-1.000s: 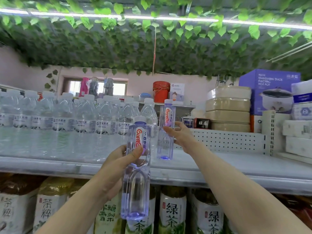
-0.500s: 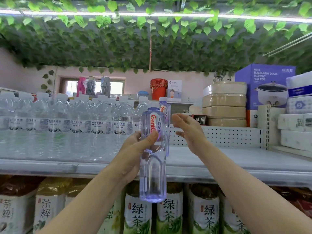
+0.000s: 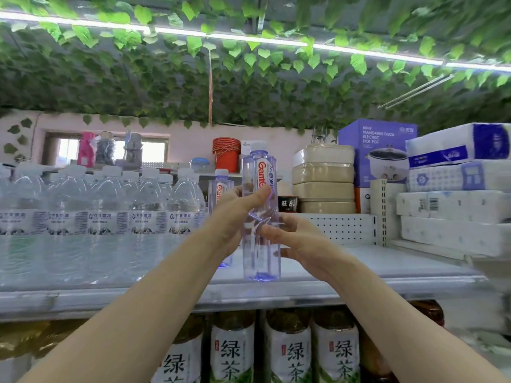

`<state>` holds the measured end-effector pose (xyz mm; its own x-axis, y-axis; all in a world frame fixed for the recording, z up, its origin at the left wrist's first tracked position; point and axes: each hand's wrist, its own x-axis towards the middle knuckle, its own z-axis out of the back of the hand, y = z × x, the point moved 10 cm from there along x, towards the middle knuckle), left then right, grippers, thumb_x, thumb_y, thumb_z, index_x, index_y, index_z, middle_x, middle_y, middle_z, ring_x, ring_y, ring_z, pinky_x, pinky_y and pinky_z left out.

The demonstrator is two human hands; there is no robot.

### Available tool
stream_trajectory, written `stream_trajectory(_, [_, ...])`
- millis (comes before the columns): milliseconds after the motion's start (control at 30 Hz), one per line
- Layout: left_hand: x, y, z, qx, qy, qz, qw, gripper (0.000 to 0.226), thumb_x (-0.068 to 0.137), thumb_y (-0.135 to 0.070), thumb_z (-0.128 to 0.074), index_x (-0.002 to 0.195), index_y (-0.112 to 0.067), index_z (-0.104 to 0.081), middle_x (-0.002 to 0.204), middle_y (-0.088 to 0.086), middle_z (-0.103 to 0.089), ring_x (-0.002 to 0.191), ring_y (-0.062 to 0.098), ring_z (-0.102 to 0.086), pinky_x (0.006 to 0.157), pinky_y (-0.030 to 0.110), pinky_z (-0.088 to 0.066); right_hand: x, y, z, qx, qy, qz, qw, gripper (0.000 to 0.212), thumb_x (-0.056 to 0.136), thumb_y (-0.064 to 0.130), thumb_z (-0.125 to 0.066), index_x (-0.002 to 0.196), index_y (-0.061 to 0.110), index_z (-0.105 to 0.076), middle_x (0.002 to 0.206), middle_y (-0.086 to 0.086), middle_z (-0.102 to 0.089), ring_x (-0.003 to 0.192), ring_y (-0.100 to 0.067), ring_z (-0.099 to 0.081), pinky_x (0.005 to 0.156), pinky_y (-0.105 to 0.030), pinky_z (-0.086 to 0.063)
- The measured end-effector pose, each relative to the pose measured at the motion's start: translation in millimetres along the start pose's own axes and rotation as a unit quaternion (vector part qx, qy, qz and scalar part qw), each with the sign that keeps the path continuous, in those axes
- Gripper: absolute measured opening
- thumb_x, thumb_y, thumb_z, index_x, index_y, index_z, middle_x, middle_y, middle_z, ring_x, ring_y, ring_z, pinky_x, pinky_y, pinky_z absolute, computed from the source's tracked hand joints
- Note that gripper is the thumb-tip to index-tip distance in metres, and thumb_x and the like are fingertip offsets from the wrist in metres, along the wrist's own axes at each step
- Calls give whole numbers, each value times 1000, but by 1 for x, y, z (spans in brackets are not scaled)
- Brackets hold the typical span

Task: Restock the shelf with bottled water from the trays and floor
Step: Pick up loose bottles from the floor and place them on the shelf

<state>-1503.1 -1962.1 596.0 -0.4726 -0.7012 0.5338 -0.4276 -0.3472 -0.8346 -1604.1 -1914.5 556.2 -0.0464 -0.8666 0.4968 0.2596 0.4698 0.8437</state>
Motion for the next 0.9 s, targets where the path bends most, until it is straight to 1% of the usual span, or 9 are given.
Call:
stream_trajectory(133, [11,6,-9,10,11,11,1000,39,80,-29,-74,113,-9,-65,90,9,-77,81,28,-73,82,47,-58,8,-6,19,-15,-27,-13,999,35,89,24,-76,120,12,-69,115,-11,-74,106,-22,-72,66,-20,-56])
stream_trajectory(233, [23,6,-12,65,8,4,998,21,88,-25,-71,106,-17,-65,95,7,-76,94,29,-70,91,48,-55,18,-10,29,-15,-35,-18,999,39,88,25,-77,123,11,-67,117,-12,-73,108,-25,-71,72,-26,-56])
stream_trajectory(267, [30,3,-11,97,4,-9,995,24,89,-23,-72,111,-19,-63,102,6,-74,100,29,-68,96,49,-52,22,-12,32,-13,-37,-18,999,40,87,26,-78,123,11,-66,117,-12,-72,109,-26,-71,75,-29,-56])
stream_trajectory(367, [51,-14,-10,185,-3,-55,981,76,85,-18,-77,148,-26,-35,119,6,-66,110,26,-64,103,54,-47,33,-19,39,-7,-39,-17,999,50,80,29,-83,123,10,-66,116,-15,-73,109,-28,-71,85,-39,-58])
stream_trajectory(467, [69,-34,-12,252,18,-91,963,96,83,-16,-78,155,-39,-20,137,11,-55,120,26,-58,106,55,-44,45,-28,43,-5,-37,-18,999,57,73,29,-86,122,10,-66,113,-14,-74,106,-29,-71,93,-46,-57])
stream_trajectory(567, [80,-45,-21,380,71,-114,915,95,82,-25,-80,155,-41,-22,146,5,-44,118,13,-52,103,38,-44,58,-38,46,-3,-25,-19,1000,60,71,29,-88,123,10,-65,112,-12,-75,106,-29,-72,97,-51,-55])
stream_trajectory(667, [97,-51,-18,509,73,-122,849,95,75,-39,-84,152,-40,-29,144,8,-49,119,14,-47,100,35,-41,72,-49,46,1,-8,-23,1000,53,77,21,-87,123,9,-65,111,-12,-76,105,-29,-73,98,-53,-55])
stream_trajectory(800, [117,-50,-5,605,62,-104,787,94,67,-48,-86,145,-36,-36,133,5,-56,122,20,-45,108,46,-40,92,-62,38,-6,9,-37,999,43,80,17,-85,119,9,-67,109,-13,-76,104,-29,-72,98,-52,-56])
stream_trajectory(900, [127,-42,10,631,48,-94,768,95,59,-57,-87,138,-45,-37,131,5,-53,120,25,-48,107,51,-42,106,-76,32,-10,12,-58,998,42,79,18,-86,116,10,-68,106,-10,-77,102,-26,-72,97,-51,-57])
